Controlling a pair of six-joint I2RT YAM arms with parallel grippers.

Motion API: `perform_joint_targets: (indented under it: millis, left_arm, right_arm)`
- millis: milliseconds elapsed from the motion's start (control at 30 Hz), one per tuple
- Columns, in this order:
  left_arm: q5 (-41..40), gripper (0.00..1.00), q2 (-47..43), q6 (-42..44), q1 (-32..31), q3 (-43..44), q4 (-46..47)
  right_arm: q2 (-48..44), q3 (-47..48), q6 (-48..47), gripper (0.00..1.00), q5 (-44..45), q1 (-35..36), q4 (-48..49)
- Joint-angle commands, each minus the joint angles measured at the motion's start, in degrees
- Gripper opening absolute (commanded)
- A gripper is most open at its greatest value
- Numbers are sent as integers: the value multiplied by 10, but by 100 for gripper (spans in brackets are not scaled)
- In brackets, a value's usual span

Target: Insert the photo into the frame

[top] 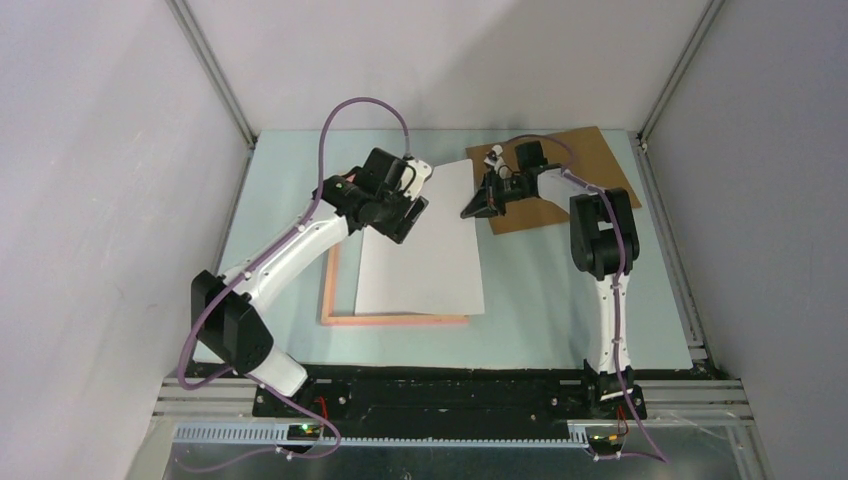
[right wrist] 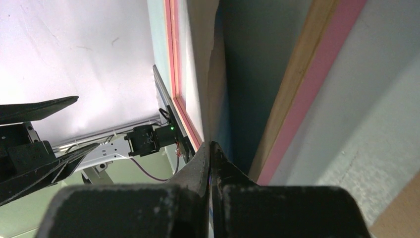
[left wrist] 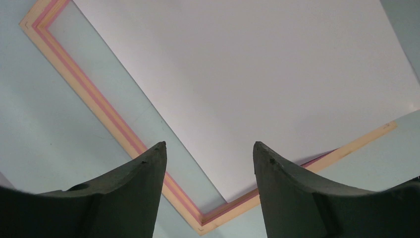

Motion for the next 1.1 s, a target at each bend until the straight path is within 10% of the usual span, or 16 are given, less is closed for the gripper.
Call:
perform_joint_targets:
  millis: [0,1067]
  left_arm:
    - [-17,70,-28,14,0,-4,10]
    - [-32,80,-37,15,0,-13,20]
  right_arm:
    - [10,18,45,0,-15,18,58]
    - [98,119,79,0,13,63,81]
